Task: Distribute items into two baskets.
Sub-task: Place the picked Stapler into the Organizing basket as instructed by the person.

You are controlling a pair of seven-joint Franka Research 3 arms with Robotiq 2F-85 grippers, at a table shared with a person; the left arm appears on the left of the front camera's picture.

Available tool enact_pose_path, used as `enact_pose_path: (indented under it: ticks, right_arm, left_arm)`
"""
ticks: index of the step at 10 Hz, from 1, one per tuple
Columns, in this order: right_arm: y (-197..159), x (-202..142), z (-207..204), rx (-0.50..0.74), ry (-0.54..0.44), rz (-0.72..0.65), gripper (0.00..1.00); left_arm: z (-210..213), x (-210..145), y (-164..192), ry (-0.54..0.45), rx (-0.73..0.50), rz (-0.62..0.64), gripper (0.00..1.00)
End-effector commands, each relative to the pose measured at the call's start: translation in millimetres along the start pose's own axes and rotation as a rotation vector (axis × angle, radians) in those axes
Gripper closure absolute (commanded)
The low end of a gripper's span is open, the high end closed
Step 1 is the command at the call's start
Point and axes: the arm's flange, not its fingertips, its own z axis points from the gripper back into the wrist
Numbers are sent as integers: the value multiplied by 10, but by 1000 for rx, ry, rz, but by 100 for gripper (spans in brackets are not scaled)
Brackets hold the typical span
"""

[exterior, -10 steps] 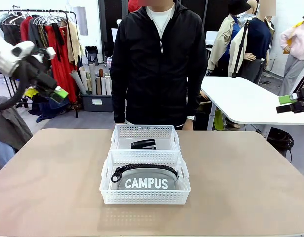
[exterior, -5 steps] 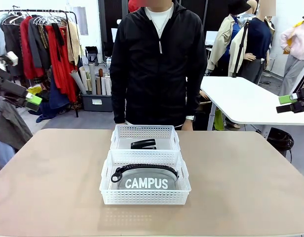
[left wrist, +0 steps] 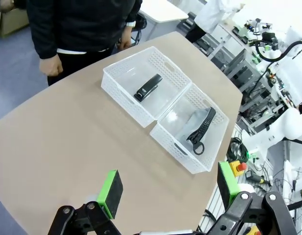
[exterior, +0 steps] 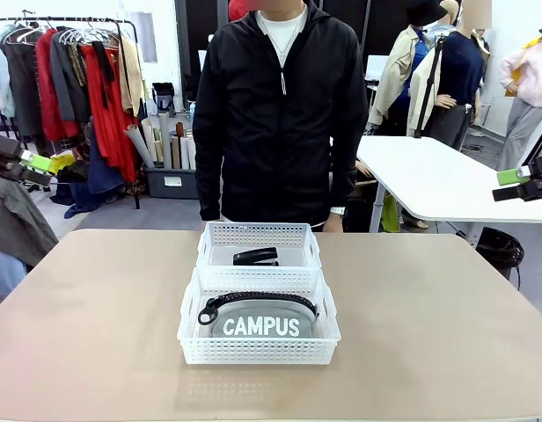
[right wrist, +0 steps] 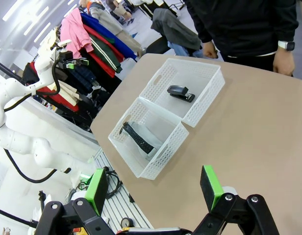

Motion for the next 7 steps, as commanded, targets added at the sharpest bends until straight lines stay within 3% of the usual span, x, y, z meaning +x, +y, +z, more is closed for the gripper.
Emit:
enact_pose_path:
  ticks: [1,2,7]
  right_arm:
    - [18,8,-2,3,-3,3,0]
    - [18,8,-2,3,-3,3,0]
    - [18,8,-2,3,-3,3,0]
  left_arm:
    - [45,104,65,-22,-44,-26,0]
    - [0,0,0,0,0,0,0]
    - [0,0,0,0,0,0,0]
